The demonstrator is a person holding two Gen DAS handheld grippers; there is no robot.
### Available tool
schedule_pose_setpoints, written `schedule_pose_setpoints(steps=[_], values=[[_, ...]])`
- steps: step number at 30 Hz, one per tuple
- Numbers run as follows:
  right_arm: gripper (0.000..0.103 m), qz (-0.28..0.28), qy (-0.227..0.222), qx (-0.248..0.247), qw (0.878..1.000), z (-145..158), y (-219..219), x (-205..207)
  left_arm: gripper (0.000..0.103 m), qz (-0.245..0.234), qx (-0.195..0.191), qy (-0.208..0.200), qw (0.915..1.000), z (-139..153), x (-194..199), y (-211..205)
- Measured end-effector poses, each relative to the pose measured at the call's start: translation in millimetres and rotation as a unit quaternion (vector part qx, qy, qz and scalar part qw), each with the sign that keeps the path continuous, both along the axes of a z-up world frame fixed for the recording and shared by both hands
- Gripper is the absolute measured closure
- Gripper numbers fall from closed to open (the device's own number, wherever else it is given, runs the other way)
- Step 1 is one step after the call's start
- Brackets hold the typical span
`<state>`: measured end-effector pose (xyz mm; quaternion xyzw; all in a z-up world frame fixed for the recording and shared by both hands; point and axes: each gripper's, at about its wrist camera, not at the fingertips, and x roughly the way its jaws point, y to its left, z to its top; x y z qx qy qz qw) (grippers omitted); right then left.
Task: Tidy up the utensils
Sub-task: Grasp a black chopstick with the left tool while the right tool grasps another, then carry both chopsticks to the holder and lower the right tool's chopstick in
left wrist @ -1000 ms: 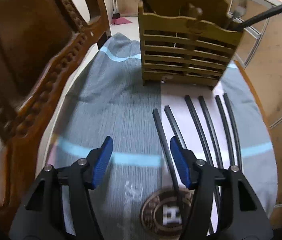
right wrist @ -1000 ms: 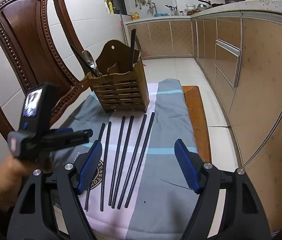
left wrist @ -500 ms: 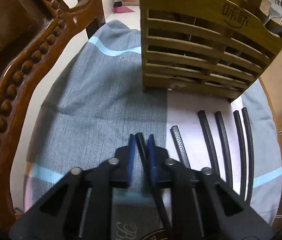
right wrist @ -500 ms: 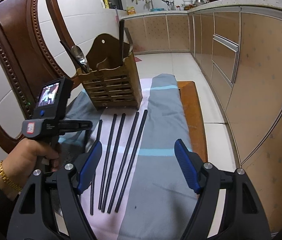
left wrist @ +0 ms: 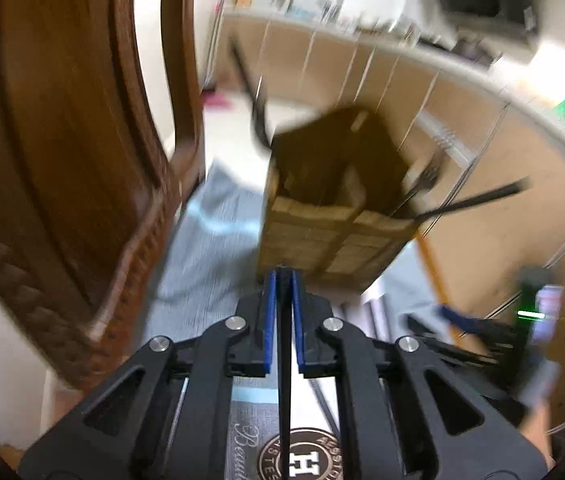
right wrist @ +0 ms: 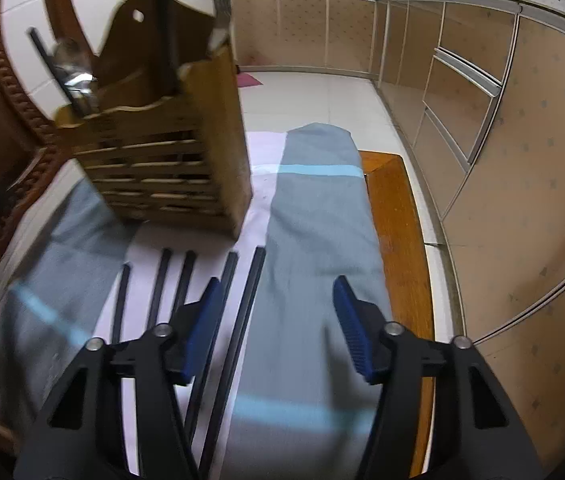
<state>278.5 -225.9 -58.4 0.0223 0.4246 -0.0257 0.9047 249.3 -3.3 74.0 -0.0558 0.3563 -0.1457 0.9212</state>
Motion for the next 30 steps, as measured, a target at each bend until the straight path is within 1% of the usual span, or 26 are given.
schedule_pose_setpoints(steps=[1,4,8,9,11,13,17,21,26,28,30], values=[[0.054,-0.002,0.006,-0.002,1.000,-3.5,0.7,7.4,0.095,-0.002,-0.002,-0.013,0.9999,8.5,-9.5,2.3],[0.059,-0.002,0.021,-0.013,1.000,-14.2,5.4,25.7,0.095,-0.012,-0.018,-0.049,0.9986,34.4,-40.6,11.2],[0.068,0.002,0.049,-0.022,0.999,-29.5,12.8,41.9,0.096,-0.016,-0.029,-0.076,0.9966,49.5,-53.4,28.4],[0.070,0.002,0.056,-0.026,0.998,-33.4,14.5,45.7,0.096,-0.017,-0.030,-0.080,0.9962,48.7,-53.0,32.9],[0.074,0.000,0.052,-0.033,0.998,-35.1,16.1,50.3,0.096,-0.017,-0.027,-0.087,0.9957,48.7,-59.1,36.2],[0.093,0.001,0.053,-0.029,0.998,-35.8,16.7,57.2,0.096,-0.017,-0.025,-0.088,0.9956,46.7,-59.5,34.4],[0.096,-0.002,0.047,-0.008,0.999,-31.1,15.1,56.3,0.096,-0.019,-0.013,-0.096,0.9951,40.7,-59.8,30.0],[0.096,0.001,0.008,0.011,1.000,0.2,13.1,34.2,0.096,-0.023,-0.010,-0.096,0.9950,37.1,-59.1,26.1],[0.096,0.014,-0.065,0.033,0.997,58.2,6.6,-20.8,0.096,-0.028,-0.008,-0.096,0.9950,35.2,-59.5,21.2],[0.096,0.021,-0.101,0.029,0.994,84.7,5.9,-48.0,0.096,-0.028,-0.005,-0.098,0.9948,36.5,-61.2,18.4],[0.096,0.022,-0.130,0.026,0.991,103.2,7.1,-71.5,0.096,-0.031,-0.004,-0.100,0.9945,37.7,-63.4,14.7]])
